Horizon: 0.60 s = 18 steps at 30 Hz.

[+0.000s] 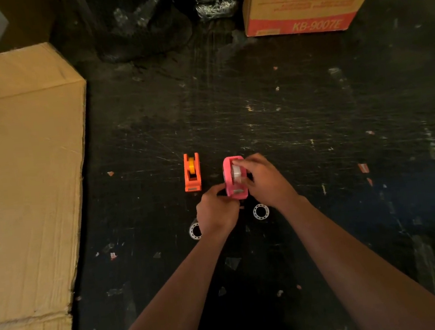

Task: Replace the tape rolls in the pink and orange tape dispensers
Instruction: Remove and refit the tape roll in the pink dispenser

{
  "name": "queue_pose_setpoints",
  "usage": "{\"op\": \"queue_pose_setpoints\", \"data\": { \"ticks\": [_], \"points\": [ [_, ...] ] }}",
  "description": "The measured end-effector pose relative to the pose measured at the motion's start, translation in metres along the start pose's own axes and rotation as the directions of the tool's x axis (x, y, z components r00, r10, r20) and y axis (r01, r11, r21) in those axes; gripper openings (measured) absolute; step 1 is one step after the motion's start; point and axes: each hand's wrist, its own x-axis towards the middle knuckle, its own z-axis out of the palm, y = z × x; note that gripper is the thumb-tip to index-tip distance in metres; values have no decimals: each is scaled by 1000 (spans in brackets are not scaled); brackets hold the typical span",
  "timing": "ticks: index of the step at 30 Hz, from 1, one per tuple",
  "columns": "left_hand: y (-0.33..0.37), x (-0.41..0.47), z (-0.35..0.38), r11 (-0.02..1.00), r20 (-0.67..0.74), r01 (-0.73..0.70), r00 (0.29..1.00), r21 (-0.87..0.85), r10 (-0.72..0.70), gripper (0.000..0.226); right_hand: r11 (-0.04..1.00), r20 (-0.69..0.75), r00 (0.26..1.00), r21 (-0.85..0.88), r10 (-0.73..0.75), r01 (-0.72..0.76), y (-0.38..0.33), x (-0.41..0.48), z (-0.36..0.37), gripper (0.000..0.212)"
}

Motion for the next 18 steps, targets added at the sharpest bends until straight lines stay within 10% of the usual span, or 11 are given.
{"op": "queue_pose_setpoints", "data": {
  "ticks": [18],
  "points": [
    [-10,14,9,972,-50,-226,974,-66,223,51,968,-43,988,209,151,-139,7,-3,6,61]
  ]
}}
